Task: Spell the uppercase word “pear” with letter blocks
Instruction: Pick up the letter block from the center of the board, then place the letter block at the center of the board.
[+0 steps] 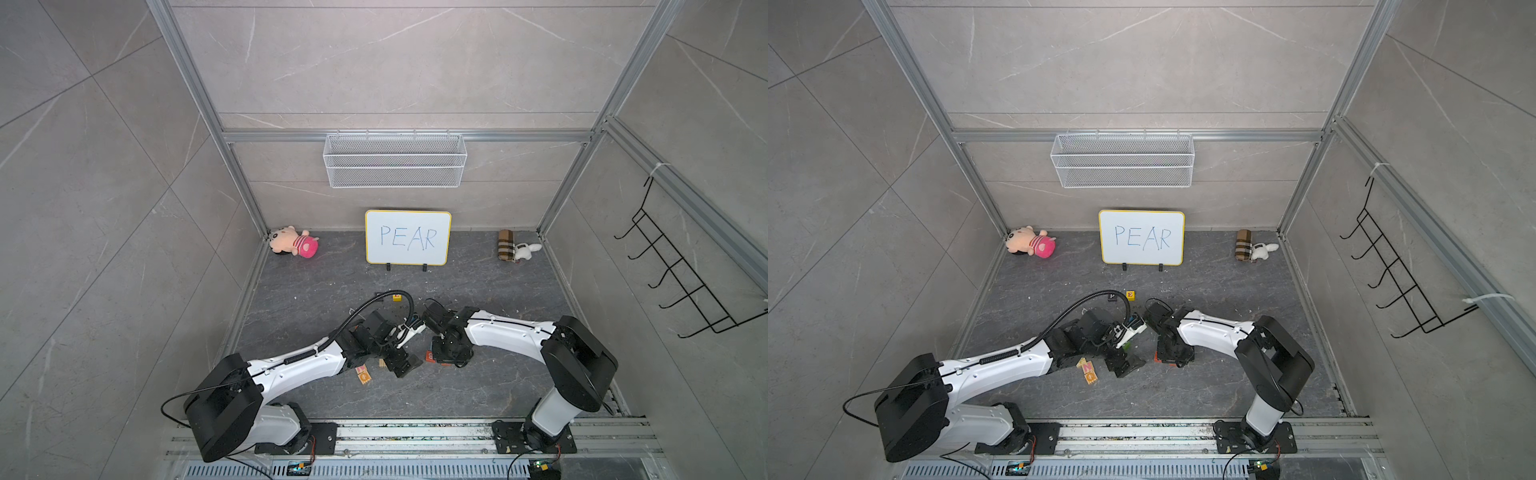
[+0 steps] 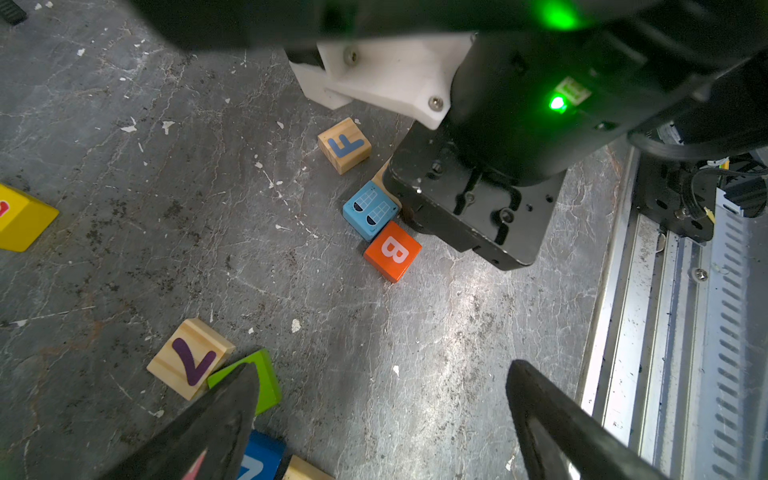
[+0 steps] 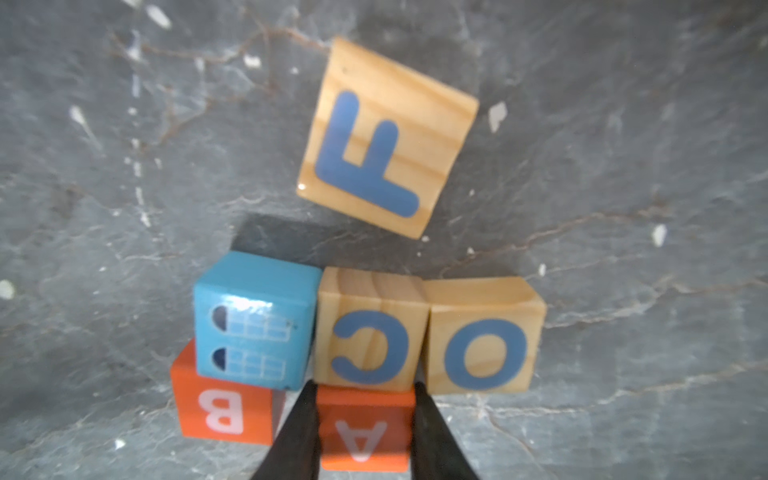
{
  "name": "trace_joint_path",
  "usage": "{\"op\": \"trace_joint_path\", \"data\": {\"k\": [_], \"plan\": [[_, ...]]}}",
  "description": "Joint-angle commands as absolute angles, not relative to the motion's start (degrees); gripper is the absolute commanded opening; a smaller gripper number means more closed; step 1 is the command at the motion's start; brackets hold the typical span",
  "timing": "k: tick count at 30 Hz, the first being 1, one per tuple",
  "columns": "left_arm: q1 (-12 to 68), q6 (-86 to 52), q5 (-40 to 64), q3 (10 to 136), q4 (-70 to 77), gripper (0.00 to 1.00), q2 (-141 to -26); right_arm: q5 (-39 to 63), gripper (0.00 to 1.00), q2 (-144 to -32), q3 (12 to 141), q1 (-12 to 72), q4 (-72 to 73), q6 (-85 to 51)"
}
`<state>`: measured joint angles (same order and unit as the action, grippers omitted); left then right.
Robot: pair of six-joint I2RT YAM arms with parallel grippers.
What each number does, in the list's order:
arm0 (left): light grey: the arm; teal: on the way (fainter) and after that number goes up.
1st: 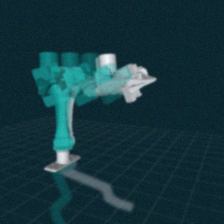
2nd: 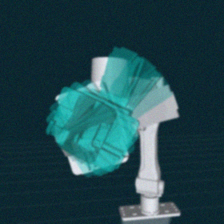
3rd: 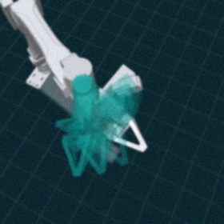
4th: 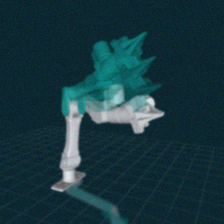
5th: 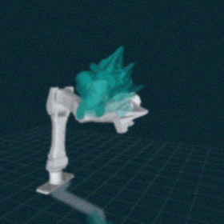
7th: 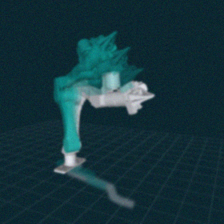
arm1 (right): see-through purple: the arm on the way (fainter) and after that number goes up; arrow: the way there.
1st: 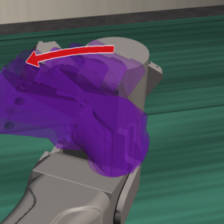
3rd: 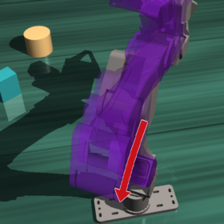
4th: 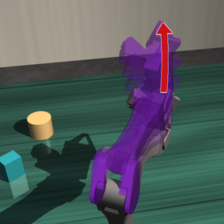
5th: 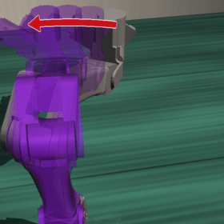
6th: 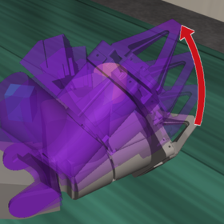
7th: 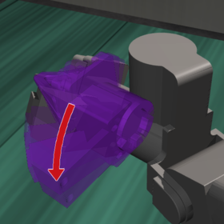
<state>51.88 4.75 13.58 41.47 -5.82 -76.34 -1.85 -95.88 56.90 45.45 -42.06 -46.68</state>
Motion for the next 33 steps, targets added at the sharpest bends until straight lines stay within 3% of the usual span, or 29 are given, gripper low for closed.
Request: {"op": "trace_joint_path", "data": {"k": [1,7,15,24,33], "plan": [[52.12,5.39,13.23,43.93,-3.1,0.96,-73.93,-2.49,0.28,-91.95,60.99,45.53,-44.93,-42.52],[50.57,5.85,10.24,44.74,-1.54,0.98,-69.39,-3.25,0.28,-94.22,70.73,44.93,-49.44,-35.76],[41.21,3.98,12.24,47.05,-0.6,0.99,-67.58,-1.01,0.28,-104.7,86.38,41.78,-49.93,-29.23],[31.55,1.2,11.88,50.39,-0.99,0.99,-73.82,1.65,0.29,-118.91,101.89,36.55,-51.32,-23.24],[30.52,-0.35,10.21,52.91,1.16,0.99,-80.57,0.79,0.29,-130.21,112.5,33.93,-53.82,-20.11]]}}
